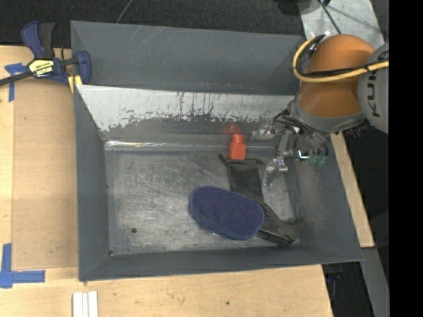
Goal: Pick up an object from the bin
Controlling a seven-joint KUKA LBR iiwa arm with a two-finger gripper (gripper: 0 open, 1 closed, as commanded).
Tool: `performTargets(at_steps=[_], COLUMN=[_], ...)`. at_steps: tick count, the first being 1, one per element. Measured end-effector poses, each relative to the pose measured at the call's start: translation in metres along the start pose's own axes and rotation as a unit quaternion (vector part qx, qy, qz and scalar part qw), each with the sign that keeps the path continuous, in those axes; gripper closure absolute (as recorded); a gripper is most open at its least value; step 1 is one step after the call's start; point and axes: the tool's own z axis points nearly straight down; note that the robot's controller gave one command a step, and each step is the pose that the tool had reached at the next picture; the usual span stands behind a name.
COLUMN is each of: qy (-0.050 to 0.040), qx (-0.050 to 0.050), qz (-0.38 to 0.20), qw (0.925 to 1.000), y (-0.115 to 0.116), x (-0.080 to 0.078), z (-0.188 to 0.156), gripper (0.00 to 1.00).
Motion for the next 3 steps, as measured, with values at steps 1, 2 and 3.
performTargets(at_steps=[1, 2, 3], qy=[-0.0114, -0.0048, -0.0035], qx=[0.001, 0.001, 0.000], qz=[-0.032, -0.033, -0.009], qw=[0.9994, 0.9994, 1.0000], y=[0.010, 0.011, 0.028], x=[0.024, 0.028, 0.026], z=[0.035, 0.041, 0.045], gripper=[0.00, 1.00, 1.00])
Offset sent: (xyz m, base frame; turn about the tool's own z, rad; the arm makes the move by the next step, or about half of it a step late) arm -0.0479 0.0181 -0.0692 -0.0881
